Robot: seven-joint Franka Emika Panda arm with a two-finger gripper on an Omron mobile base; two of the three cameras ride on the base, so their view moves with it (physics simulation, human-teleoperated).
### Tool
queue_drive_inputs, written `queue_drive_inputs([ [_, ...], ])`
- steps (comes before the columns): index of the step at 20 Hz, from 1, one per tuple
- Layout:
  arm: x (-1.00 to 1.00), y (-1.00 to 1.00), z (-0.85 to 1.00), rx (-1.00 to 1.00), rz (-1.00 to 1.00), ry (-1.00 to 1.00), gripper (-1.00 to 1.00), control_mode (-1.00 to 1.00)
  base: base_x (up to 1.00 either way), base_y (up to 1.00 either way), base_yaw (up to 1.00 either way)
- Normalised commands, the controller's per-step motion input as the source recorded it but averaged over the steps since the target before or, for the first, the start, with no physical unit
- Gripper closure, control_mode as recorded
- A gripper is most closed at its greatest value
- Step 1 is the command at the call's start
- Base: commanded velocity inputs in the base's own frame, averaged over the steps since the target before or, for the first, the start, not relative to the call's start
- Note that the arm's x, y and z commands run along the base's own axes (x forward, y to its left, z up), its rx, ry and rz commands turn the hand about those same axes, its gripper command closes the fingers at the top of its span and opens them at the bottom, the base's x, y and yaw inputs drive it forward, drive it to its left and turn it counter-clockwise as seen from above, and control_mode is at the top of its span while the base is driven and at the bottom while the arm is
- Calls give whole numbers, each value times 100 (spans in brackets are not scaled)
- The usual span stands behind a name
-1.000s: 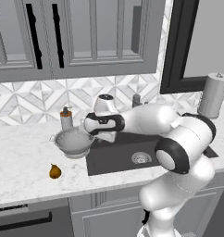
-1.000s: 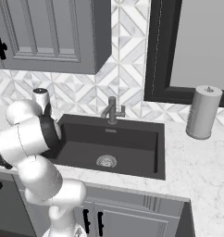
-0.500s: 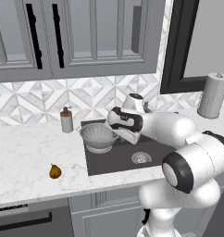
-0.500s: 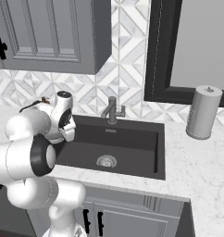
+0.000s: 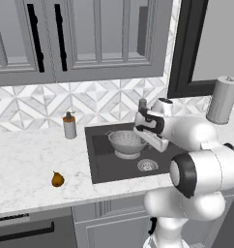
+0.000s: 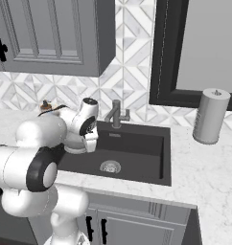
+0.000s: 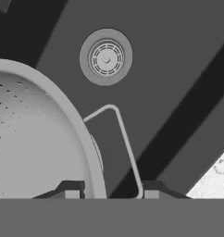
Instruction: Put the colander in the sink, put the pear in the colander, and turn on the sink faucet and pour water over the colander.
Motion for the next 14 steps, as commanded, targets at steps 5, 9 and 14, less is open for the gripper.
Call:
queue_drive_inputs([
  [5, 1, -83, -29, 0, -14, 4, 100, -100, 0, 0, 0],
  [9, 0, -86, -37, 0, -8, 0, 100, -100, 0, 0, 0],
  [14, 0, -81, -41, 0, -2, 0, 100, -100, 0, 0, 0],
])
